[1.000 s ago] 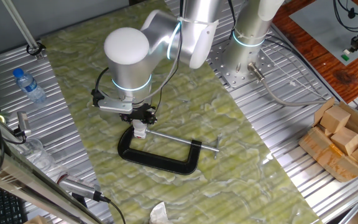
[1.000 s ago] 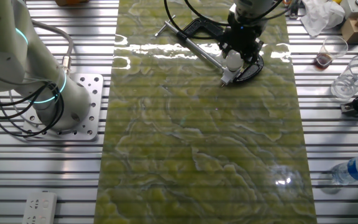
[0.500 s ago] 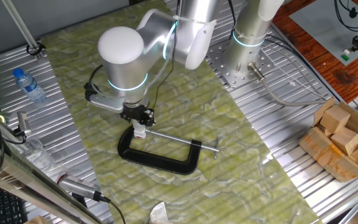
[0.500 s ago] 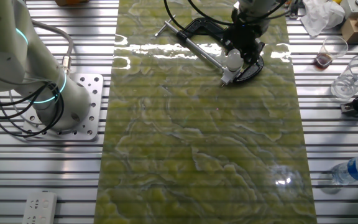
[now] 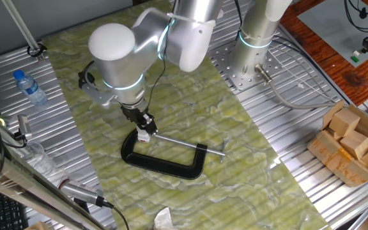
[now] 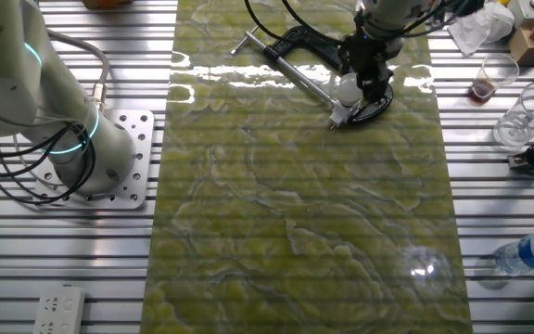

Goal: Take out the light bulb by rotating it

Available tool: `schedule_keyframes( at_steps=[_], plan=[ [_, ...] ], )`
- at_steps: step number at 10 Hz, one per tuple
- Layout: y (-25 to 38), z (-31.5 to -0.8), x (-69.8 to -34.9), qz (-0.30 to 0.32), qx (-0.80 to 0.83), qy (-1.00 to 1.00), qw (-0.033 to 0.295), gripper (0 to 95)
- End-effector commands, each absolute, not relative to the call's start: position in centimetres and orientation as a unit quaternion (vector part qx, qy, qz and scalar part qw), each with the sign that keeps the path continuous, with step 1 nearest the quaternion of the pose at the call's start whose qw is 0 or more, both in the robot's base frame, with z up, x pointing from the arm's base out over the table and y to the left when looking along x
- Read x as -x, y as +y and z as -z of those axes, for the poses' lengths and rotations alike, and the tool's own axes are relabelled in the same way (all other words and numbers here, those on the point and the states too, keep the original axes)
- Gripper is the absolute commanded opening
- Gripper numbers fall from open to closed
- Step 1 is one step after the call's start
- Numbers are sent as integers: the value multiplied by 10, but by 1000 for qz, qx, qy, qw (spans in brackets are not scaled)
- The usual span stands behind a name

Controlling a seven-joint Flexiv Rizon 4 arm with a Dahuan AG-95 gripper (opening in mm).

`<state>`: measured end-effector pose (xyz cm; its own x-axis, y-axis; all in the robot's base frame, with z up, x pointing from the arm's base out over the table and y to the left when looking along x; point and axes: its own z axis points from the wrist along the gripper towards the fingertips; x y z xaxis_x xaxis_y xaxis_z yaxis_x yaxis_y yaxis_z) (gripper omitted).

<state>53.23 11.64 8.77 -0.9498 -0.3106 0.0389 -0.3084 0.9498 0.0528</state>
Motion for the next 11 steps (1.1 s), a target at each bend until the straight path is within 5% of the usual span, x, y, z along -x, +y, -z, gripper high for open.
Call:
schedule_keyframes(
  at_steps=[1, 2, 7, 8, 9, 11],
  plan=[
    [116, -83, -533, 30, -96, -995, 24, 760],
    [116, -81, -533, 28, -93, -995, 24, 570],
    [116, -77, -532, 26, -98, -995, 21, 570],
    [116, -76, -532, 23, -98, -995, 19, 190],
    [115, -76, -532, 23, -97, -995, 18, 0],
    [115, -75, -532, 23, -97, -995, 17, 0]
  ],
)
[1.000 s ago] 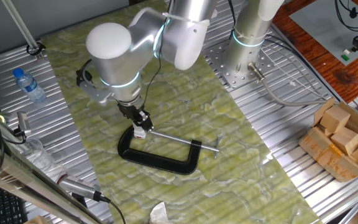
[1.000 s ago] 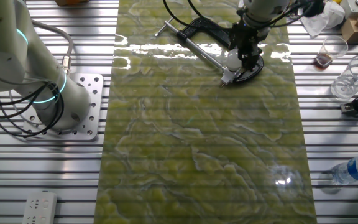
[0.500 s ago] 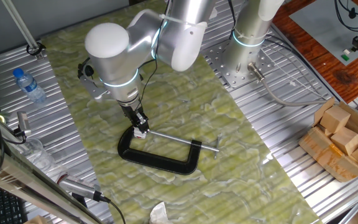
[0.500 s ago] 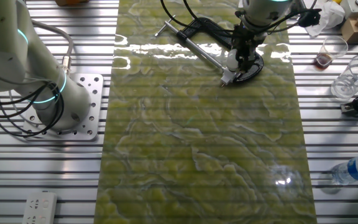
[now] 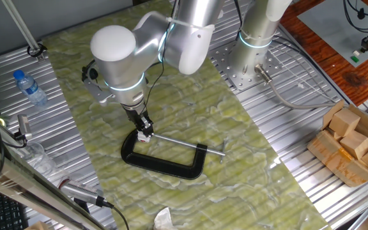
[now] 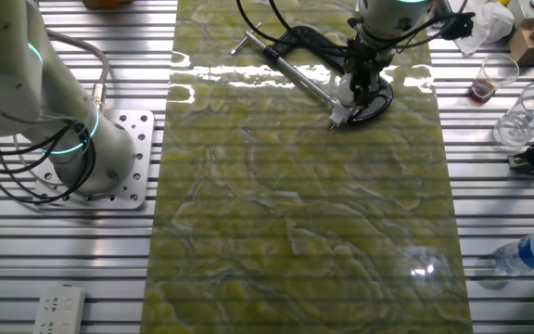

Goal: Take out the light bulb by rotating it

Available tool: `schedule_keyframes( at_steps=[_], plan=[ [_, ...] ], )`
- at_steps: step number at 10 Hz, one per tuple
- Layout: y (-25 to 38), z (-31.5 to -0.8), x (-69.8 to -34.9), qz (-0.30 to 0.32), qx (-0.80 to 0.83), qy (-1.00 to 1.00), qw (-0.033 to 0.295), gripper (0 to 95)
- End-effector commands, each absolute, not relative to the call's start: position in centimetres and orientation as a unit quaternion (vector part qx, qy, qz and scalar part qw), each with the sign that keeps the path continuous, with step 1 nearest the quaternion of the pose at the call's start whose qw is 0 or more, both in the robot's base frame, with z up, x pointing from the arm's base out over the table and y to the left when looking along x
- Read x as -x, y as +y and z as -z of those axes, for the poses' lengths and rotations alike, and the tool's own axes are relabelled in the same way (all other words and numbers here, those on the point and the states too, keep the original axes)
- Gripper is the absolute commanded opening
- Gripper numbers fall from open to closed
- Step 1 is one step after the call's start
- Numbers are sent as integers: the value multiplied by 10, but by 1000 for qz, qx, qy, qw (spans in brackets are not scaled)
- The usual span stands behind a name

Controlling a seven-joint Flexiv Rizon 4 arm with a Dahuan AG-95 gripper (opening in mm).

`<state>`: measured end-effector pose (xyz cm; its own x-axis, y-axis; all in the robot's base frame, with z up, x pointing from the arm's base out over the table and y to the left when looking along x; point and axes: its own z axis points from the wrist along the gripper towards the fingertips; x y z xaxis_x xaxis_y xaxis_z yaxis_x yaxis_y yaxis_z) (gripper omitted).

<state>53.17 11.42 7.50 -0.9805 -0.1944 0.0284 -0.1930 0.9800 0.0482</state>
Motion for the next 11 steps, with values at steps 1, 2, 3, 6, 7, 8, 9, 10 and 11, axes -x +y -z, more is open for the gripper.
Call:
schedule_keyframes(
  at_steps=[1, 2, 3, 6, 7, 8, 9, 10, 11],
  plan=[
    [115, -75, -532, 16, -98, -995, 17, 0],
    [115, -75, -532, 14, -100, -995, 17, 0],
    [115, -74, -532, 15, -104, -994, 16, 0],
    [115, -76, -532, 18, -154, -988, 18, 0],
    [115, -75, -532, 17, -178, -984, 17, 0],
    [115, -74, -532, 16, -192, -981, 16, 0],
    [115, -73, -531, 18, -241, -970, 21, 0],
    [115, -73, -531, 17, -276, -961, 20, 0],
    [115, -74, -531, 18, -306, -952, 21, 0]
  ],
)
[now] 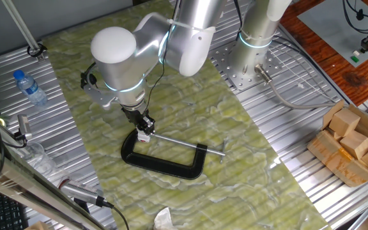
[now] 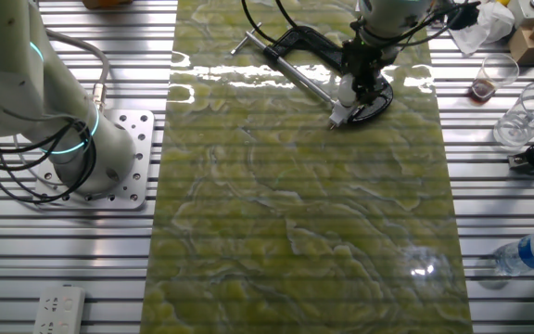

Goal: Take out the light bulb by rotating it

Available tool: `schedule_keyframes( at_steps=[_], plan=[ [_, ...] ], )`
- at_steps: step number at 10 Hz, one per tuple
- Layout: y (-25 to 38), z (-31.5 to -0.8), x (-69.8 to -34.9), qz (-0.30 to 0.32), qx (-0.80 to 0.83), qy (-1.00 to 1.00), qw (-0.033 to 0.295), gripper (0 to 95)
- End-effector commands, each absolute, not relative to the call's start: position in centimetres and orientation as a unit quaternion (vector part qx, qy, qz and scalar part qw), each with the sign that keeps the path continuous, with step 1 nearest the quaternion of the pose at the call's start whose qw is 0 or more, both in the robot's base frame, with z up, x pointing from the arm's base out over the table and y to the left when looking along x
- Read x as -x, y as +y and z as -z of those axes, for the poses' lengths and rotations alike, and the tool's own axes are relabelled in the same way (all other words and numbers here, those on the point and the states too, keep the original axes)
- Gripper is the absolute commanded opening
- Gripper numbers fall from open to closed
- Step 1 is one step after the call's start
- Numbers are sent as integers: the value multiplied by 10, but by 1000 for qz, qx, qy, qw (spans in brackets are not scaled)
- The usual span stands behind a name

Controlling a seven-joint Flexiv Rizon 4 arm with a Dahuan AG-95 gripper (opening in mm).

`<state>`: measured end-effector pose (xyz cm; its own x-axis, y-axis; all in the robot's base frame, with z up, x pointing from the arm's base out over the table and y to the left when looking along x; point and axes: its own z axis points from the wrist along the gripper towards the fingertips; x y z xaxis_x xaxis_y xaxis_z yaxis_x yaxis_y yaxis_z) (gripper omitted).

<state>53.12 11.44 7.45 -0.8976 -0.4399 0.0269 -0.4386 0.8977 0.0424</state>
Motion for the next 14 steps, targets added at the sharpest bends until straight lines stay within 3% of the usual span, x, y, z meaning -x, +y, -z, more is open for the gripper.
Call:
schedule_keyframes(
  at_steps=[1, 8, 14],
  plan=[
    [115, -74, -531, 20, -337, -941, 18, 0],
    [115, -74, -531, 20, -520, -854, 15, 0],
    [115, -75, -531, 18, -567, -823, 17, 0]
  ],
)
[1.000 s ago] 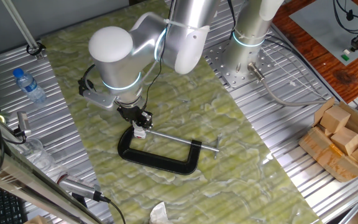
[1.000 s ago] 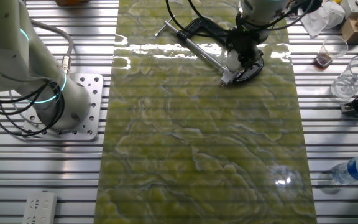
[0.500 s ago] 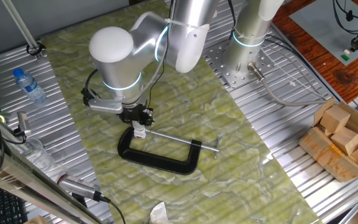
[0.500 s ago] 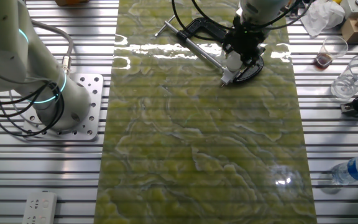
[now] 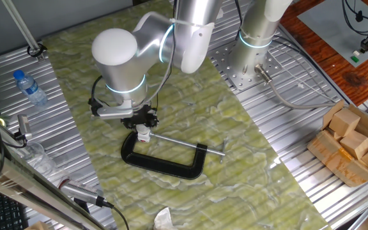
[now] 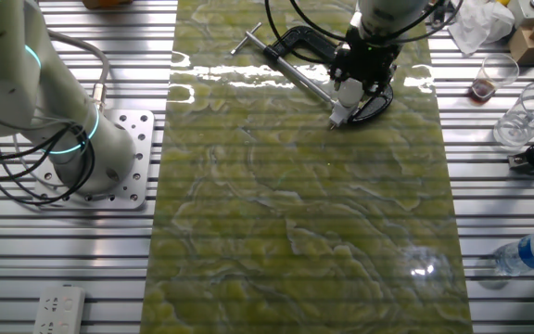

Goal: Take out the light bulb by rotating it

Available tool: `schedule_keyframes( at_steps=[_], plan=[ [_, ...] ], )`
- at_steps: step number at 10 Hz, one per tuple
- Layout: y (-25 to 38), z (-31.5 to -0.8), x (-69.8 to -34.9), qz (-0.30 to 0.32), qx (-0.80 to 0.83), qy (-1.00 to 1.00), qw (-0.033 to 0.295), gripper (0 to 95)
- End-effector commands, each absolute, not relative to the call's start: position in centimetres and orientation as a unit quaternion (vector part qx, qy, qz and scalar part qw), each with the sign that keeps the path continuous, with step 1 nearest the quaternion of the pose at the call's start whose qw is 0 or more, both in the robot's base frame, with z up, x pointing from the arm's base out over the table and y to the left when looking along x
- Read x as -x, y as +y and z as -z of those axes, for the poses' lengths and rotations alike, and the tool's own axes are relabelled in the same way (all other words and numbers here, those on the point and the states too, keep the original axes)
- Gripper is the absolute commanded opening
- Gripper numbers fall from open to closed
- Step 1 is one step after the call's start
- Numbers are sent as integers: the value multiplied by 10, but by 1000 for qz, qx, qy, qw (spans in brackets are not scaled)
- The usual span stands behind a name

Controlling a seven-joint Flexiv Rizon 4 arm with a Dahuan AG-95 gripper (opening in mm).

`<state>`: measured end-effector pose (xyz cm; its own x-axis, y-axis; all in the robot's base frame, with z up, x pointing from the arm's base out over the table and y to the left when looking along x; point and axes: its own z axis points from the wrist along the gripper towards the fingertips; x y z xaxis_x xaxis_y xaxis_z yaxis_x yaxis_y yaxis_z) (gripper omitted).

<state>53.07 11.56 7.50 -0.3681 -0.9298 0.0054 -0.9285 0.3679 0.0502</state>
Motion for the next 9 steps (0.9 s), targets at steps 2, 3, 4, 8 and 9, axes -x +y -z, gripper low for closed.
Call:
schedule_keyframes(
  at_steps=[2, 3, 4, 8, 9],
  plan=[
    [115, -75, -531, 16, -551, -834, 15, 380],
    [115, -75, -531, 16, -541, -841, 15, 570],
    [115, -75, -531, 16, -531, -847, 14, 570],
    [116, -75, -531, 13, -445, -895, 16, 760],
    [116, -76, -531, 16, -385, -922, 16, 760]
  ],
)
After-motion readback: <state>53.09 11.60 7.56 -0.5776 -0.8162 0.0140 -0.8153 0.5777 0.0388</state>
